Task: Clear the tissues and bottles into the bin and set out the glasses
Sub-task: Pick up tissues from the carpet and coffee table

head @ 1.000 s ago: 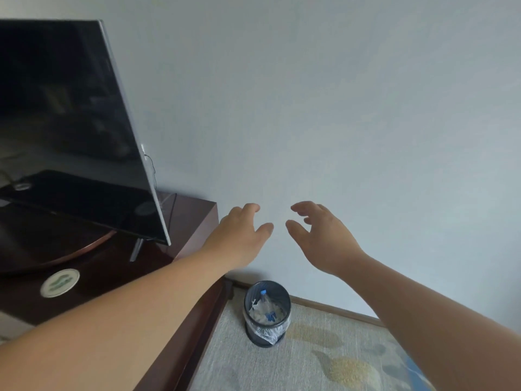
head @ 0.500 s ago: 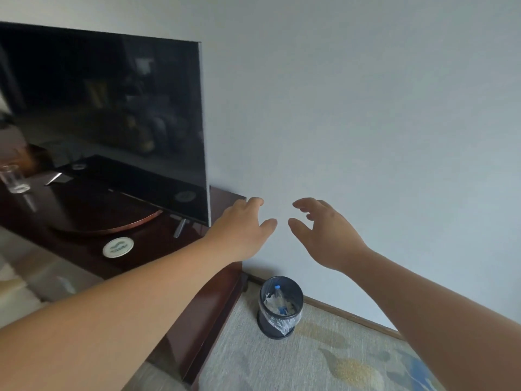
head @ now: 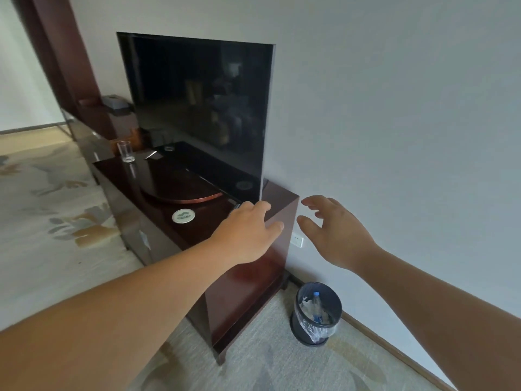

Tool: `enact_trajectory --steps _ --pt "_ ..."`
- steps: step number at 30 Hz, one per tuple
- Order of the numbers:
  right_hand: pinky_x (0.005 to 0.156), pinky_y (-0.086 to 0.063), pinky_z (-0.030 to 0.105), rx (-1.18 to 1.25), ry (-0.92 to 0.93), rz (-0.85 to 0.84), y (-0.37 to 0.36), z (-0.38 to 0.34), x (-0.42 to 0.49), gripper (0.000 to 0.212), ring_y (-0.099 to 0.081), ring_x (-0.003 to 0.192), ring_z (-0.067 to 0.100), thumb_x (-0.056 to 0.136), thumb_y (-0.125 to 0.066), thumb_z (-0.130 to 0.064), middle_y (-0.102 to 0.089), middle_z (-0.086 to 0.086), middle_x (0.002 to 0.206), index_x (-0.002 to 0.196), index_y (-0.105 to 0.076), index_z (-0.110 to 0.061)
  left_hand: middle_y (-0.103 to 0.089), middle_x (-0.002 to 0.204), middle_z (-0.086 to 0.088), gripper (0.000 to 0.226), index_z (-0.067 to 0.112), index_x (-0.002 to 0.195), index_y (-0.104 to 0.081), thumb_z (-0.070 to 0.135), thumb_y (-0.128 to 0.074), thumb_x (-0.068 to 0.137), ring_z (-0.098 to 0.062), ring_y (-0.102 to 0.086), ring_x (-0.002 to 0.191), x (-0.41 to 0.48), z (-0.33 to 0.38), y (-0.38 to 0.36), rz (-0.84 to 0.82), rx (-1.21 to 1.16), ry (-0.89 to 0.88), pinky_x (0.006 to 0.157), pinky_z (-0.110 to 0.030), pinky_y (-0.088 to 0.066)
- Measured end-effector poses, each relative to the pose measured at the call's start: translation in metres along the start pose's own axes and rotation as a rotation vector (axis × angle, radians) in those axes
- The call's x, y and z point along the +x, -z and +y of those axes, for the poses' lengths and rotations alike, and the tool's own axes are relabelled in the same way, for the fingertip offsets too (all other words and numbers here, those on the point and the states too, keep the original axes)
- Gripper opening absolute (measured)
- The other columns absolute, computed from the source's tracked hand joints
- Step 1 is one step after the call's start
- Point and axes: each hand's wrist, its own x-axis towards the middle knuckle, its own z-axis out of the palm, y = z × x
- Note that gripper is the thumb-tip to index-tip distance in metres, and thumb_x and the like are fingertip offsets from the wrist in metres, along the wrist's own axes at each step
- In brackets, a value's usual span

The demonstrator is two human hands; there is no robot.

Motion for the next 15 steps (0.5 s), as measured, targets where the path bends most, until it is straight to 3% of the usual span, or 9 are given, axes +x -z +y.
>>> enact_trajectory --steps 9,15 --pt "0.096 -0.043 0.032 0.050 0.113 -0.092 -0.012 -0.007 -0.008 0.041 -0.055 0.116 0.017 0.093 -0.050 -0.042 -0.052 -0.002 0.135 0.132 -0.049 -0.030 -0.042 0.137 -0.006 0.058 0.026 0.140 -0.036 0.057 -0.039 0.091 -0.026 -0.048 0.116 -0.025 -0.005 -0.005 0.044 0.015 0.168 0.096 -0.043 -0.043" --pt "0.088 -0.038 0.024 0.085 0.200 -0.159 -0.030 -0.034 -0.002 0.040 -0.056 0.114 0.014 0.095 -0.049 -0.042 -0.053 -0.005 0.135 0.133 -0.048 -0.031 -0.038 0.145 -0.003 0.060 0.025 0.143 -0.035 0.056 -0.040 0.091 -0.022 -0.046 0.126 -0.046 -0.023 0.006 0.123 0.012 0.271 0.099 -0.040 -0.043"
